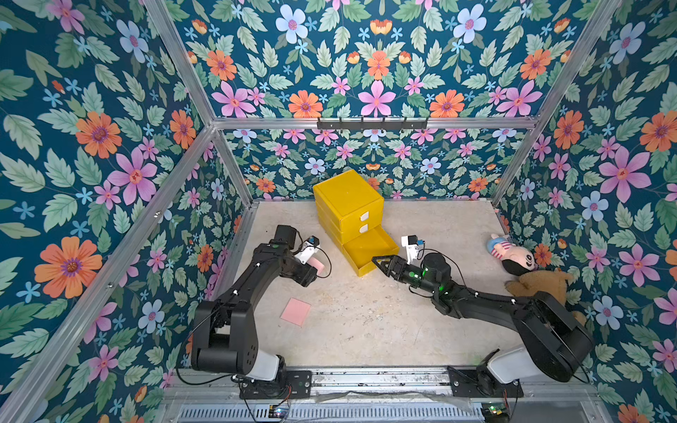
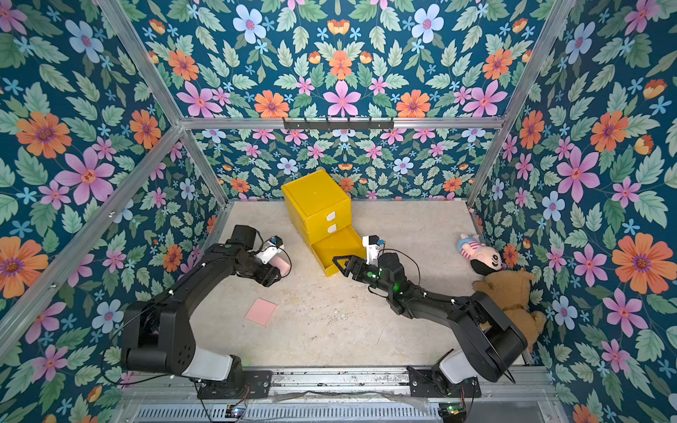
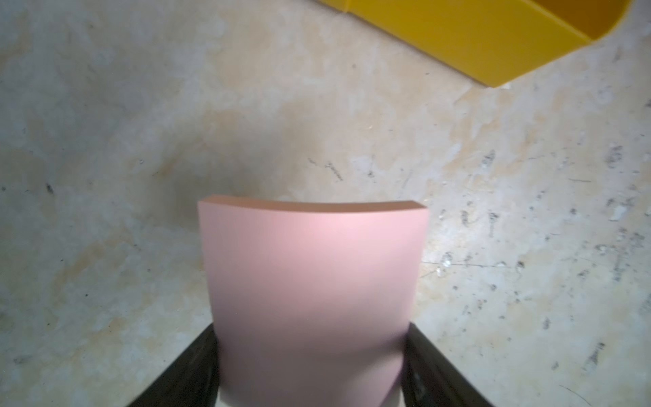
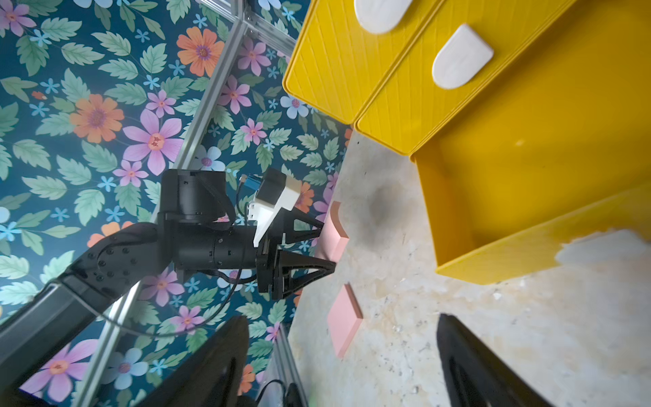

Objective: Please put the sticky notes in the drawer by color
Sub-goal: Pick up the sticky notes from the center of the board.

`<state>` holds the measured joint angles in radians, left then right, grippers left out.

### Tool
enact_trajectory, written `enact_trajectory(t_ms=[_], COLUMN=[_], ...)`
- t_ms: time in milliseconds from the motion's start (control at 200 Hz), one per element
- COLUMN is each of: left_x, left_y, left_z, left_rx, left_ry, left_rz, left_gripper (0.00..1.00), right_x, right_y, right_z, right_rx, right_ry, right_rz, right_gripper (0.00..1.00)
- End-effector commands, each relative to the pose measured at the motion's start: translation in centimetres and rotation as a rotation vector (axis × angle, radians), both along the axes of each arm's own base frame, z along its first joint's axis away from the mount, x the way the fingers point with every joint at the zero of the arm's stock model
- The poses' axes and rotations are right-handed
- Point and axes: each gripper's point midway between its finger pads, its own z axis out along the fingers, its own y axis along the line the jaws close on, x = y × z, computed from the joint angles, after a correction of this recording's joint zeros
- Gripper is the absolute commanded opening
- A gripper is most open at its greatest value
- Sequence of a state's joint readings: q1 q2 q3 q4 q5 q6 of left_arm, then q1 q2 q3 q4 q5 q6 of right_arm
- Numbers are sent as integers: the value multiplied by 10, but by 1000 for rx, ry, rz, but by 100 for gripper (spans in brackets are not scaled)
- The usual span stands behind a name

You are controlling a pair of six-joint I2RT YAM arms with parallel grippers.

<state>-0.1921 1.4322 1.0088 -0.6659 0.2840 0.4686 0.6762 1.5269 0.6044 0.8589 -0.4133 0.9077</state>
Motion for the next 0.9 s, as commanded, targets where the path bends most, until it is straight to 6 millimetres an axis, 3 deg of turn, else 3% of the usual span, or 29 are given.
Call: enact_trajectory(t_ms=[0, 50, 70, 110, 310, 410, 590, 895], left_x=[-18, -25, -27, -31, -43, -47, -47, -40], left_y=[-27, -35, -39, -46, -73, -87, -101, -101], left_z=[9, 12, 14, 18, 32, 39, 51, 49], left_rx=[-71, -82, -84, -91, -115, -134, -156, -124], left_ry=[10, 1, -2, -13, -47, -55, -86, -97], left_rz=[-29, -46, -55, -68, -121, -156, -186, -180], left_gripper=[79, 78, 78, 78, 78, 78, 78, 78], right_x=[-5, -5, -4, -4, -12, -16, -21, -26], right_y=[19, 24, 29, 35, 59, 70, 78, 75], right_z=[17, 18, 5, 0, -14, -18, -17, -9], right_rx=[135, 162, 152, 153, 147, 142, 166, 181], right_ry=[32, 41, 68, 85, 118, 128, 138, 132], right_rz=[94, 120, 127, 147, 213, 241, 273, 284], right_gripper=[87, 86, 85, 85, 81, 74, 55, 16])
